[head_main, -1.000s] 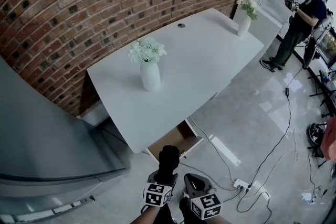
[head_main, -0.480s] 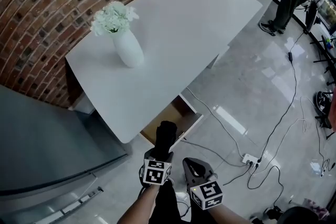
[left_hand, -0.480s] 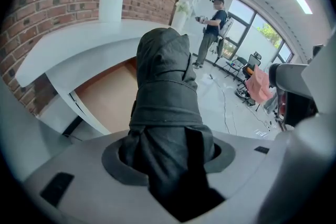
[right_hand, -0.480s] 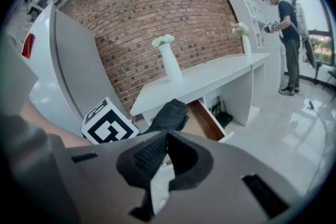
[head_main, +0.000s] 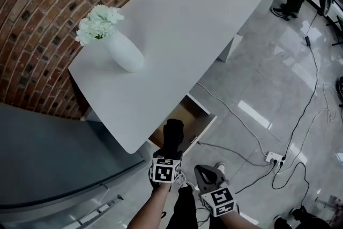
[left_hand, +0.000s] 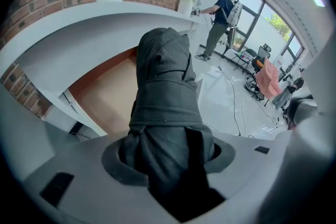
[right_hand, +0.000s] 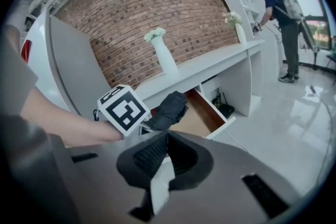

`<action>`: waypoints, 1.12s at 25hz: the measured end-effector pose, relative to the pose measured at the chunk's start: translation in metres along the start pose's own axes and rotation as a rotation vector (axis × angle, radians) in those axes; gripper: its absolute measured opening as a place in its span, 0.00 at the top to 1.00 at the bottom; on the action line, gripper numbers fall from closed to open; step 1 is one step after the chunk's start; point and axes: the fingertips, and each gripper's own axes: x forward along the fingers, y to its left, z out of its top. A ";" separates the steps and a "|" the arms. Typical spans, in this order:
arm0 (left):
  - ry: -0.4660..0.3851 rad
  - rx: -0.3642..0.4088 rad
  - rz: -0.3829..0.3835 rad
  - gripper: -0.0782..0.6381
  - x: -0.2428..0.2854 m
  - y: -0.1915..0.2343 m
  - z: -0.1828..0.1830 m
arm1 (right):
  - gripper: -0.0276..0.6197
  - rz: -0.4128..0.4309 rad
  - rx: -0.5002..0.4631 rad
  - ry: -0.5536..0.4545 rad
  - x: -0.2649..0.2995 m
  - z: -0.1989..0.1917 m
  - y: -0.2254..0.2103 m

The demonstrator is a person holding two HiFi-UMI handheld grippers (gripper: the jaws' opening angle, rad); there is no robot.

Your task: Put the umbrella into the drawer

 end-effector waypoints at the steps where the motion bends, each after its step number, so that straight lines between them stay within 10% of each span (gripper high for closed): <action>1: 0.006 0.005 0.009 0.56 0.004 0.002 0.002 | 0.93 0.001 -0.003 -0.003 0.000 -0.002 -0.001; 8: 0.053 0.068 0.119 0.56 0.026 0.011 0.021 | 0.93 -0.015 0.047 0.017 -0.004 -0.017 -0.022; 20: 0.137 -0.132 0.092 0.55 0.060 0.021 0.027 | 0.93 -0.010 0.077 -0.026 -0.012 0.003 -0.039; 28: 0.205 0.050 0.202 0.55 0.075 0.038 0.040 | 0.93 -0.017 0.062 -0.015 -0.020 0.000 -0.056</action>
